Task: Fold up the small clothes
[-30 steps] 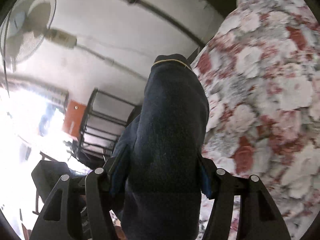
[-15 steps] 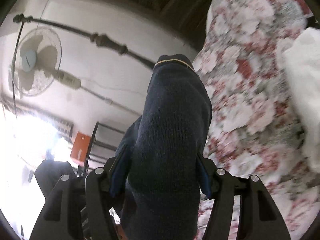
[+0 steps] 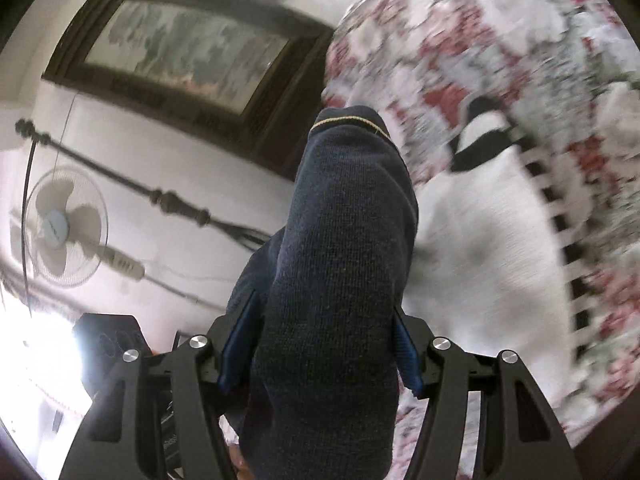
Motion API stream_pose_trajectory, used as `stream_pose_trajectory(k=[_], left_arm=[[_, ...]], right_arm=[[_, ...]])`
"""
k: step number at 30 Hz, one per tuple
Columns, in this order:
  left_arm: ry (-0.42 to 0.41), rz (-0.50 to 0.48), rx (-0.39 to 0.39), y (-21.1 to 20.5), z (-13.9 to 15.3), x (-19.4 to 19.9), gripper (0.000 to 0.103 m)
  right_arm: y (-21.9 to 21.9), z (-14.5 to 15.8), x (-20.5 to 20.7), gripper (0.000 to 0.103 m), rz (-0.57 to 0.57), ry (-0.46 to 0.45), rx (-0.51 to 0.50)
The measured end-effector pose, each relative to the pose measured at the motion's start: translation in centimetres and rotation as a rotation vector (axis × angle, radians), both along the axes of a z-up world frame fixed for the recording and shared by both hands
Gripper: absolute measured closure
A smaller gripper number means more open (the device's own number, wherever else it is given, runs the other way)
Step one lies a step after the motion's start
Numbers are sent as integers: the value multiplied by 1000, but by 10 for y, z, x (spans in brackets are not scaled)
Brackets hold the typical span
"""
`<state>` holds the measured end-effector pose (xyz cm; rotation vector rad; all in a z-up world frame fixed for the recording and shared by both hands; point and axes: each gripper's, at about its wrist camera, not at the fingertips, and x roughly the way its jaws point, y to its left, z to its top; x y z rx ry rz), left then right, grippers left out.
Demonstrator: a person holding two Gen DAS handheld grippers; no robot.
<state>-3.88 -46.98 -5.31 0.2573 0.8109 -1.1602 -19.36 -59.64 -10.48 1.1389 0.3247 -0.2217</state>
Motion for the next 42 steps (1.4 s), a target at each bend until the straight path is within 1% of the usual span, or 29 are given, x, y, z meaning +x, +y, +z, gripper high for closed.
stream_pose_trajectory(k=[2,4,5,6,7,8,9,11,13,14,15,17,21,25,30,35,37,39,42], left_arm=[[-4,-16,10,-14,-6,-7,24],[0,-31,38,-31,-22,-12,22],[-2,-25,88,-44,-38,-13,17],[-8,-12,131,-52,-50,-11,16],[-18,1,195,-60,-67,-12,16],[-17,8,287,-71,-92,-13,11],[-7,11,306,-72,-104,-12,4],[42,16,276,-67,-113,-6,4],[123,26,285,-67,-115,4,4],[140,34,288,-66,-116,6,4],[135,36,289,-66,-118,7,4],[95,29,289,-66,-118,3,4],[67,36,287,-64,-118,-2,4],[23,43,295,-60,-116,-6,4],[13,45,297,-52,-115,-7,4],[-5,56,299,-43,-110,-10,4],[-15,62,302,-39,-107,-12,4],[-37,68,305,-34,-103,-14,4],[-70,70,302,-28,-97,-17,4]], right_arm=[[-11,-7,-9,41,-25,5,6],[-24,-19,-18,41,-54,28,8],[-27,-27,-20,44,-70,57,1],[-34,-41,-22,45,-97,129,-8],[-39,-54,-23,46,-107,180,-15],[-43,-67,-25,46,-103,198,-16],[-46,-79,-29,47,-94,200,-21],[-47,-86,-33,47,-81,187,-42],[-50,-89,-32,47,-73,177,-41],[-52,-90,-32,47,-72,175,-37],[-55,-92,-31,47,-68,174,-35],[-59,-94,-30,47,-62,169,-36],[-56,-97,-37,47,-55,156,-42],[-51,-90,-33,46,-49,183,-50],[-46,-82,-30,45,-41,211,-44],[-45,-73,-27,41,-28,241,-19],[-44,-71,-29,37,-35,247,-5],[-41,-67,-33,35,-43,265,-14],[-35,-60,-39,35,-44,273,-42]])
